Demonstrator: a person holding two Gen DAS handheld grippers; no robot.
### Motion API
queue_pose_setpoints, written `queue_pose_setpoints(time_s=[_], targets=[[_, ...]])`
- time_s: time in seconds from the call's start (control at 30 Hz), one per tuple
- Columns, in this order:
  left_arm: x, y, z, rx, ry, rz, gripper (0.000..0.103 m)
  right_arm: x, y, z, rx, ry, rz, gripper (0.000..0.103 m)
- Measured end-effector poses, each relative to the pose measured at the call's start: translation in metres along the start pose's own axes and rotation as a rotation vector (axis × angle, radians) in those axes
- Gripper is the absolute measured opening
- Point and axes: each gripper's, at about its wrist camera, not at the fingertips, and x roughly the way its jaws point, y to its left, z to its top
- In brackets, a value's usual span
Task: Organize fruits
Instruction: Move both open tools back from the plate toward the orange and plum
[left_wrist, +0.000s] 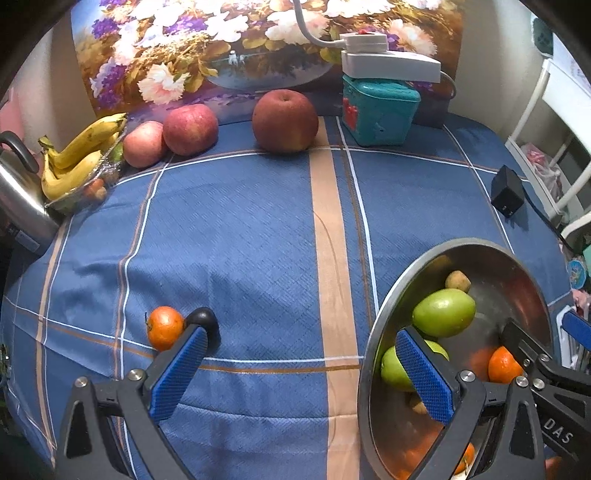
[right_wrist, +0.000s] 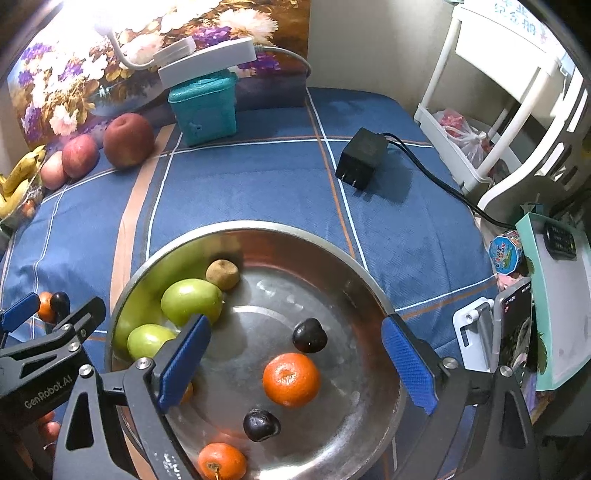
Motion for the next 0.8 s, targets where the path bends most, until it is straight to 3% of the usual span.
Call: queue_pose_setpoints(time_s=[0.47, 0.8], targets=[[-0.023, 0.022, 0.001, 0.074, -0.012, 0.07, 0.103, -0.008, 0.006, -0.004, -0.025, 0.009, -0.006, 0.094], [-0.033, 0.075, -0.001, 0.0, -0.011, 0.128, 0.103, -0.011, 0.021, -0.005, -0.041, 0.019, 0.02, 0.094]])
